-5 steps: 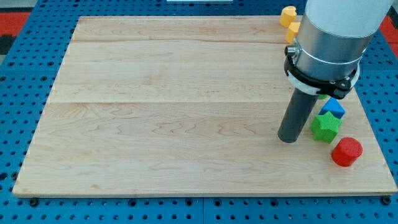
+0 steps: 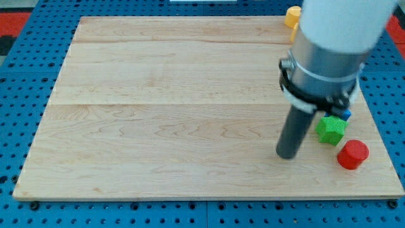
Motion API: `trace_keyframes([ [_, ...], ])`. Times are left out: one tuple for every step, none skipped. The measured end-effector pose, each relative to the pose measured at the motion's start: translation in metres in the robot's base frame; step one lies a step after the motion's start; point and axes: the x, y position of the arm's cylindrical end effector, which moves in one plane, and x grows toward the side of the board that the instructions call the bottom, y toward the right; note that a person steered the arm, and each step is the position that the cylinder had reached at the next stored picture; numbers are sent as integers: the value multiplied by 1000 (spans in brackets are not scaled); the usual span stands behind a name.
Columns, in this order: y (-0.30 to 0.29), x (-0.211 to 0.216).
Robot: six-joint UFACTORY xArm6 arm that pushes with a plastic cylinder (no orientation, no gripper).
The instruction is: Move your arm to the bottom of the red circle
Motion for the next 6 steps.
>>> trace_keyframes([
  [54,35],
  [78,35],
  [78,35],
  [78,36],
  [103,36],
  [149,36],
])
